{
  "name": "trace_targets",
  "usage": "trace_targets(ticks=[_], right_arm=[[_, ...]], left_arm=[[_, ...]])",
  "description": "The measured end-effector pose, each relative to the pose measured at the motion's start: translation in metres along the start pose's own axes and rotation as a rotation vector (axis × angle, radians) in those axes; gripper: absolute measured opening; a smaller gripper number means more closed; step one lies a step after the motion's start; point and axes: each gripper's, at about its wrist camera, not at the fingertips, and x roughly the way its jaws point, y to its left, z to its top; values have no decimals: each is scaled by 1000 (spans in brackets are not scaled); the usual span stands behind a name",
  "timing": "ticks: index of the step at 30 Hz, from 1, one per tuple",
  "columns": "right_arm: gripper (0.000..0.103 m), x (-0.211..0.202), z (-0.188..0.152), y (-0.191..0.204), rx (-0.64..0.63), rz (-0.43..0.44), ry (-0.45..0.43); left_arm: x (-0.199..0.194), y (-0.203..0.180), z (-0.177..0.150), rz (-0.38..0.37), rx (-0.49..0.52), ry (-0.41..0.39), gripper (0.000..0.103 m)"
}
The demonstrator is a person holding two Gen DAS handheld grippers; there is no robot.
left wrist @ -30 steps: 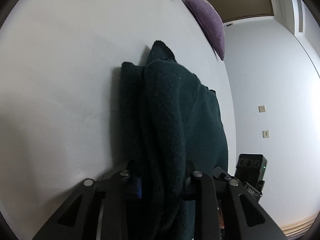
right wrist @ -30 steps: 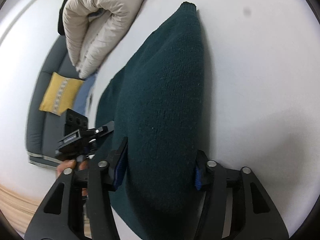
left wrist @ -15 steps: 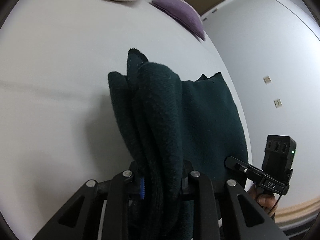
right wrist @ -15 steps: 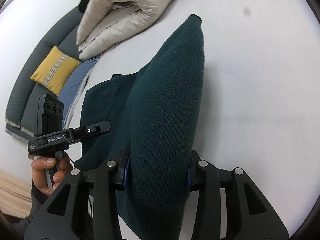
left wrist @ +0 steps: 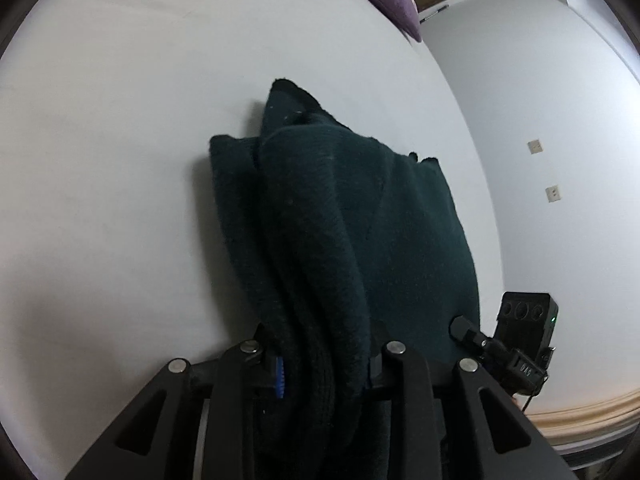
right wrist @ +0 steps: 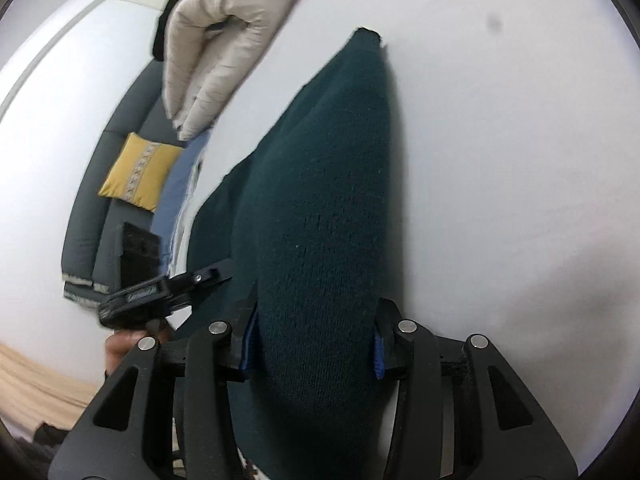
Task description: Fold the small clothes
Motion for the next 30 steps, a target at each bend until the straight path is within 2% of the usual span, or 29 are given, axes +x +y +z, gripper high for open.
trace_targets(ticks=[2, 5, 8, 10, 12, 14, 15, 18, 21, 24, 26, 28, 30], right_arm=[[44, -4, -2, 5, -17, -26, 11], [48, -16, 0, 11, 2, -71, 12], [49, -51, 7, 7, 8, -114, -57], [49, -65, 18, 18, -6, -137, -108], [49, -79, 28, 29, -25, -97, -148], [49, -83, 36, 39, -48, -22, -152], [49, -78, 41, 45, -56, -5, -144], [49, -46, 53, 58, -72, 29, -97], [47, -10, 64, 36, -7, -41, -63], [47, -7, 73, 0, 59, -64, -119], [47, -12, 76, -14, 132, -15, -151], [48, -26, 69, -8, 108, -32, -181], [49, -42, 56, 2, 79, -2, -180]], left_arm=[[-4, 1, -1, -2, 0, -6, 33], [-11, -4, 4, 35, -3, -38, 38], [-35, -15, 4, 141, 20, -117, 39], [-57, -33, 0, 201, 76, -197, 39], [-67, -55, -1, 199, 130, -250, 39], [-62, -83, 3, 173, 196, -273, 46], [-53, -91, 8, 171, 222, -266, 51], [-27, -81, 22, 196, 233, -218, 50], [6, -63, 35, 230, 180, -156, 46], [14, -55, 35, 222, 218, -159, 46], [11, -51, 34, 201, 232, -158, 46], [7, -41, 35, 143, 201, -166, 46], [3, -35, 33, 98, 174, -178, 46]])
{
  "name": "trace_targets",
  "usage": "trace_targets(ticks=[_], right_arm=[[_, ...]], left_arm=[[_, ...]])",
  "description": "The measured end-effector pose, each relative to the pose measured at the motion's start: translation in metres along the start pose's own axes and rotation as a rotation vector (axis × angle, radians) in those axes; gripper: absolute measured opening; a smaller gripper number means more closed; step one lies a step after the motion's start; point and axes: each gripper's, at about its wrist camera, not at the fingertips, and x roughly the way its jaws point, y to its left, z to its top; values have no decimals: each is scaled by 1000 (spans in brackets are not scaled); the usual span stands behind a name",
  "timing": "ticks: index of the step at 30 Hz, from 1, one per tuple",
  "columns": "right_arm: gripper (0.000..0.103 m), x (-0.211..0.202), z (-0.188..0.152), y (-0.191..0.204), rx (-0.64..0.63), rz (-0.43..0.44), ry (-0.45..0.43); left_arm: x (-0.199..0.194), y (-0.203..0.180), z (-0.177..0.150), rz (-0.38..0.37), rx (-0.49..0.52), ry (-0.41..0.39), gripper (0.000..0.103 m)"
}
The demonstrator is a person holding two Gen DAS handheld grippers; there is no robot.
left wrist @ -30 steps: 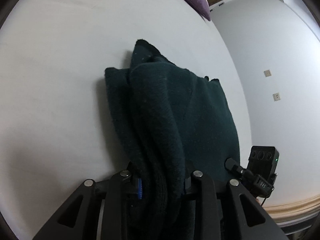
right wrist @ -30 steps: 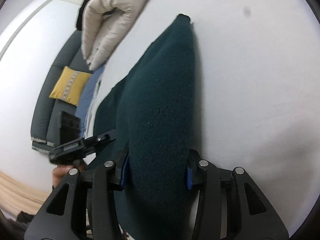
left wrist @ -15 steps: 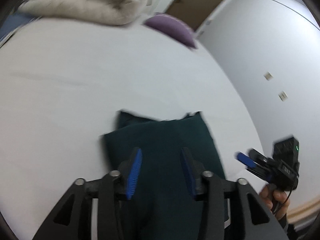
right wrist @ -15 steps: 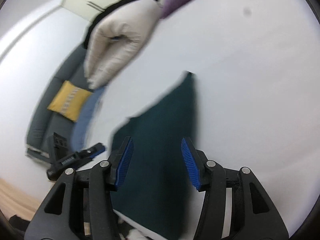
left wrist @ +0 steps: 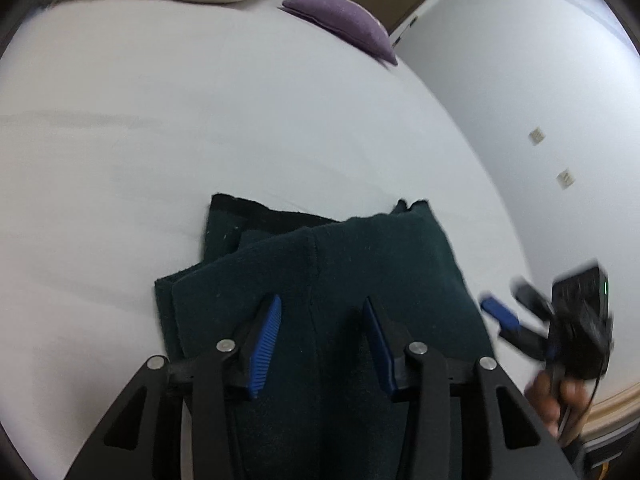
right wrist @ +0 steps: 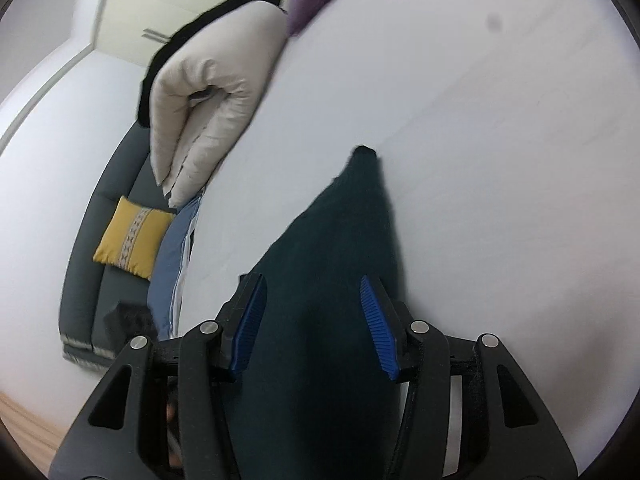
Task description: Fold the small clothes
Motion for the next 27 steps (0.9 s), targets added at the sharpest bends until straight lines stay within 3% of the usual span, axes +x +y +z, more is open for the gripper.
trace_targets(ticks=[5, 7, 8, 10, 14, 15, 18, 21, 23, 26, 27], right_arm=[[49, -33, -57, 27, -113, 172, 93], [51, -28, -80, 27, -146, 162, 157], [52, -19, -93, 19, -152, 111, 192], [52, -8, -105, 7, -144, 85, 202], [52, -39, -123, -1, -153, 83, 151], [52, -45, -125, 1, -163, 71, 143], [54, -65, -122, 21, -245, -28, 66], [54, -89, -128, 54, -354, -116, -34], [54, -103, -133, 76, -439, -187, -108], [71, -127, -139, 113, -545, -287, -256], [85, -134, -142, 121, -568, -309, -312]], left_arm=[[-13, -3, -15, 9, 24, -40, 46], [-8, -4, -18, 24, 48, -41, 46], [-7, -4, -18, 23, 47, -40, 46], [-5, -5, -17, 27, 52, -39, 46], [-18, -8, -22, 60, 66, -70, 46], [-28, -10, -26, 93, 74, -96, 50], [-60, -28, -42, 210, 141, -201, 75], [-99, -57, -71, 352, 252, -354, 101], [-118, -74, -89, 412, 305, -447, 103], [-141, -96, -110, 529, 331, -551, 103], [-147, -102, -114, 557, 332, -580, 103]])
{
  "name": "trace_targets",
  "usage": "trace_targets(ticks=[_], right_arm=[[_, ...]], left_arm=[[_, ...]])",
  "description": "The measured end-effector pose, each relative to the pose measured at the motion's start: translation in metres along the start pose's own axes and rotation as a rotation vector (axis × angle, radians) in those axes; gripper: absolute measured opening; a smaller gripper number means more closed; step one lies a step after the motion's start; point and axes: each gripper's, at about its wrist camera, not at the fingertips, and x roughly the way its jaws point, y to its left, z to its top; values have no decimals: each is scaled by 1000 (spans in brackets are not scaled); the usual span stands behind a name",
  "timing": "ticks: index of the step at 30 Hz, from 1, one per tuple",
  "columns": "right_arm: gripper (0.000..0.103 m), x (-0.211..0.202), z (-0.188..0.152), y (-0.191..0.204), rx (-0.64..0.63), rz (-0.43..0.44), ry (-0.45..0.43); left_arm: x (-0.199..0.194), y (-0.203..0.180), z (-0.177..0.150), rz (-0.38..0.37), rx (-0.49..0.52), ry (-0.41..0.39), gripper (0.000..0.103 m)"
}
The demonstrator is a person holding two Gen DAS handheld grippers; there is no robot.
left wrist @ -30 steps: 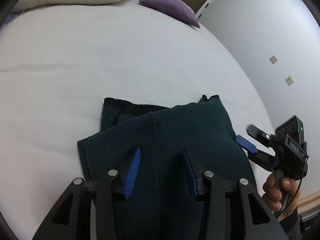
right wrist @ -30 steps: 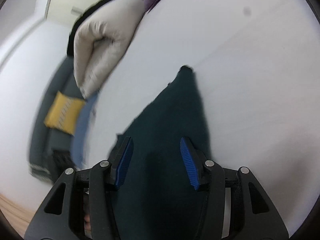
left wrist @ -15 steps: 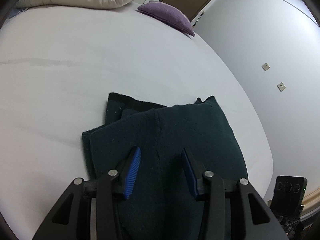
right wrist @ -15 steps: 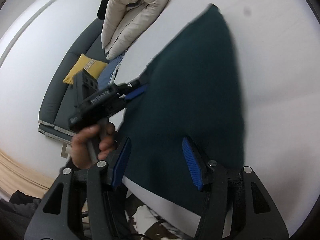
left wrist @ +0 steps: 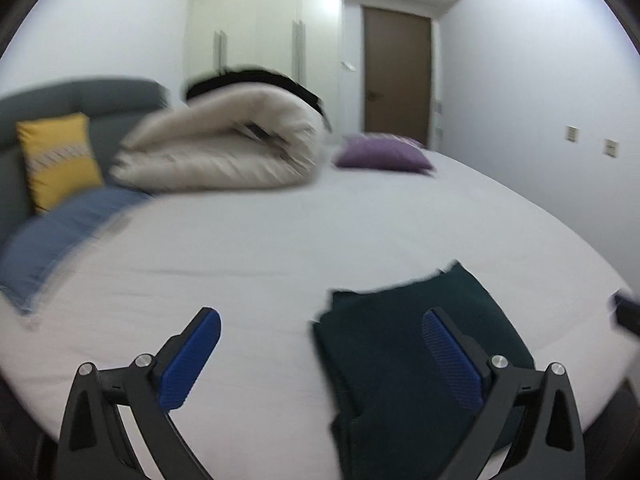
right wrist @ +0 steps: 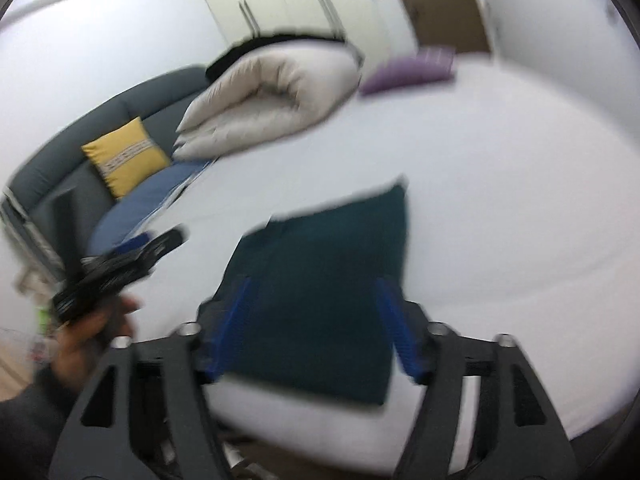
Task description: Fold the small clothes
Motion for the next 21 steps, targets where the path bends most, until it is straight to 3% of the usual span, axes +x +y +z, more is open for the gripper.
trace_targets(ticks=[1, 4, 5, 8, 11, 13, 16, 19, 21], right_arm=[[96, -11, 6, 6, -19, -38, -80], [103, -35, 23, 22, -81, -123, -259], [103, -41, 28, 25, -103, -145, -284], [103, -50, 47, 30, -104, -155, -300], [103, -70, 64, 29, -41, -169, -347], [103, -82, 73, 32, -36, -164, -367], [103, -85, 84, 39, -45, -158, -308], [103, -66, 87, 36, -40, -198, -151], [103, -42, 82, 32, -16, -223, -40]], left_arm=[[-14, -3, 2, 30, 8, -46, 103], [-45, -7, 11, 76, 45, -167, 103], [-52, -9, 15, 88, 59, -184, 103], [-63, -15, 32, 190, 139, -151, 103], [-70, -12, 44, 163, 113, -147, 103], [-68, -7, 49, 133, 59, -102, 103], [-52, -6, 46, 98, 23, 4, 103], [-21, -3, 33, 48, -20, 173, 103], [-2, -4, 18, 61, -26, 267, 103]])
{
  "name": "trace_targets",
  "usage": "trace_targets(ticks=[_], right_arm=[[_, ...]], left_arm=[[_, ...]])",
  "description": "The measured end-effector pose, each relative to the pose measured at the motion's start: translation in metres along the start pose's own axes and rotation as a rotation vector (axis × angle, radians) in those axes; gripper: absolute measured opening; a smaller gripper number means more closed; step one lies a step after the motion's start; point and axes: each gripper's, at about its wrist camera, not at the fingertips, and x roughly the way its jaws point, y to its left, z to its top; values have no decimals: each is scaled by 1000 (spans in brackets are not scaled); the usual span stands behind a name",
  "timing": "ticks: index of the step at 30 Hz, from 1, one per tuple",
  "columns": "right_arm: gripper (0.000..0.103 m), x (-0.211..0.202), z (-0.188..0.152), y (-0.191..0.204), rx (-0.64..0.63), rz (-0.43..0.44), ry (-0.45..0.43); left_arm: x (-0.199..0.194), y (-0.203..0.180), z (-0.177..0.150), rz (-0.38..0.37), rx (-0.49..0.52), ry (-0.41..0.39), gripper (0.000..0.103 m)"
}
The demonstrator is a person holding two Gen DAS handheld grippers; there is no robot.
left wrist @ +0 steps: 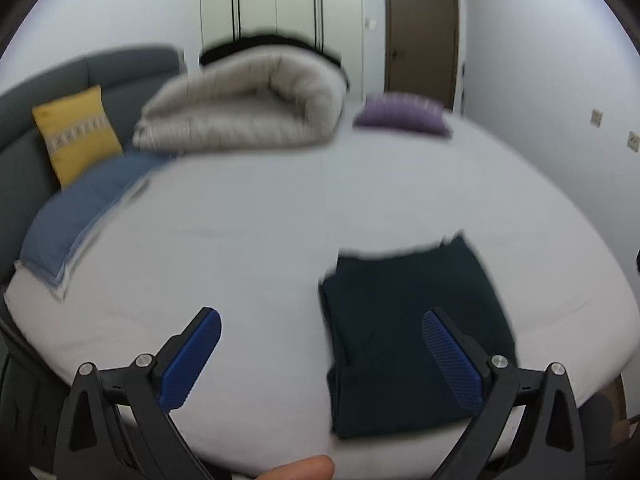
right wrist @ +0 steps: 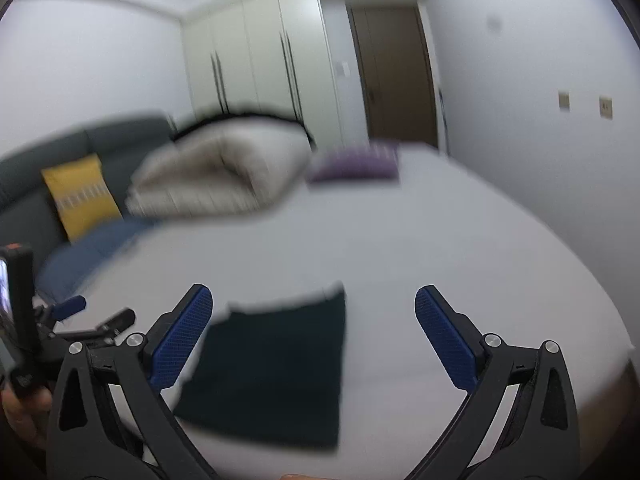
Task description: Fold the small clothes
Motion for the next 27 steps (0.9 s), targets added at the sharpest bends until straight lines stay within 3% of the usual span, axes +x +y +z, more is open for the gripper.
trace_targets(ticks=[3, 8, 10, 20, 27], right_arm=[[103, 40, -14, -9, 70, -40, 198], [103, 81, -34, -12, 78, -114, 318], [103, 101, -36, -13, 84, -118, 333], [103, 137, -83, 9, -3, -125, 399], [103, 150, -98, 27, -54, -117, 406]], left_arm=[[24, -4, -13, 18, 17, 85, 103], [47, -5, -29, 9, 11, 165, 103], [47, -7, -35, 5, 6, 172, 103], [62, -2, -42, 8, 2, 176, 103], [70, 2, -47, 5, -3, 179, 103]])
